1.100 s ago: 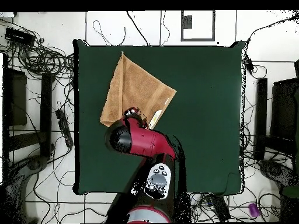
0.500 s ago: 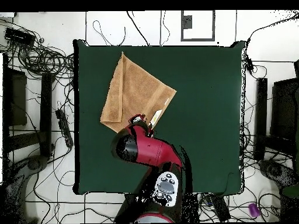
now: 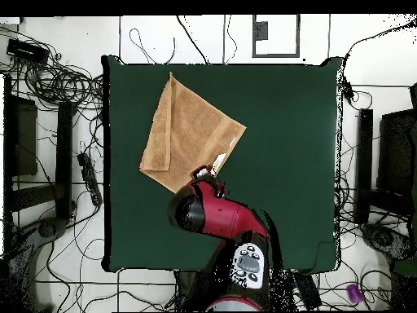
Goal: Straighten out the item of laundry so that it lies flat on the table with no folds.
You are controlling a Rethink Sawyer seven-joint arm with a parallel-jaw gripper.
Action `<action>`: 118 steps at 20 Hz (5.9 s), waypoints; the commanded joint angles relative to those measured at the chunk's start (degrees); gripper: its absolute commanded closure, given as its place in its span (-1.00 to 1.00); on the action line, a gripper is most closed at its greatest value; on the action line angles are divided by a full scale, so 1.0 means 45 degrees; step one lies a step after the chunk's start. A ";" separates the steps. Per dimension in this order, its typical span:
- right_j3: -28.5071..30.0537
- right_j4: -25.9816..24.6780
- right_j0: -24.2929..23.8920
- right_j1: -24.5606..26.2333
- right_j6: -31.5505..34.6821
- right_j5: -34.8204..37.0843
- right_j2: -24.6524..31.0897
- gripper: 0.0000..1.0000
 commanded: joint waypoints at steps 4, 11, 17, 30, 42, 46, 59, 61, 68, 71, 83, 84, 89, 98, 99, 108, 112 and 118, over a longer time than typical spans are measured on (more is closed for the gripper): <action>0.0170 -0.1213 -0.0948 0.0499 0.0265 -0.0113 0.2355 -1.00; -0.2400 -0.3670 -0.2166 0.0922 -0.3039 0.2749 0.4389 -1.00; -0.4233 -0.6031 -0.3740 0.1496 -0.5560 0.4774 0.7027 -1.00; -0.5765 -0.7438 -0.6147 0.2057 -0.6975 0.7321 0.9285 -1.00; -0.7739 -0.7968 -0.7369 0.3614 -0.7478 0.7957 0.9155 -1.00; -0.7706 -0.8019 -0.6939 0.3797 -0.6742 0.7865 0.8956 -1.00; -0.7244 -0.7718 -0.6175 0.3976 -0.4888 0.7155 0.8877 -1.00; -0.7130 -0.7666 -0.6193 0.3906 -0.4853 0.7164 0.8912 -1.00; -0.6730 -0.7276 -0.6284 0.3681 -0.4568 0.7248 0.9150 -1.00; -0.6608 -0.7011 -0.6156 0.3553 -0.4062 0.7262 0.9133 -1.00; -0.6274 -0.6111 -0.5638 0.3187 -0.2587 0.7199 0.8928 -1.00; -0.6191 -0.6016 -0.5614 0.3101 -0.2485 0.7234 0.8897 -1.00; -0.5916 -0.5469 -0.5442 0.2908 -0.2243 0.7093 0.8682 -1.00; -0.5522 -0.4731 -0.4808 0.3049 -0.1476 0.6100 0.8008 -1.00; -0.5496 -0.4697 -0.4807 0.3106 -0.1500 0.5988 0.7987 -1.00; -0.5829 -0.4974 -0.4865 0.3678 -0.2156 0.5445 0.7594 -1.00; -0.5962 -0.5112 -0.4978 0.3832 -0.2476 0.5366 0.7548 -1.00; -0.6059 -0.5153 -0.4978 0.3787 -0.2606 0.5540 0.7470 -1.00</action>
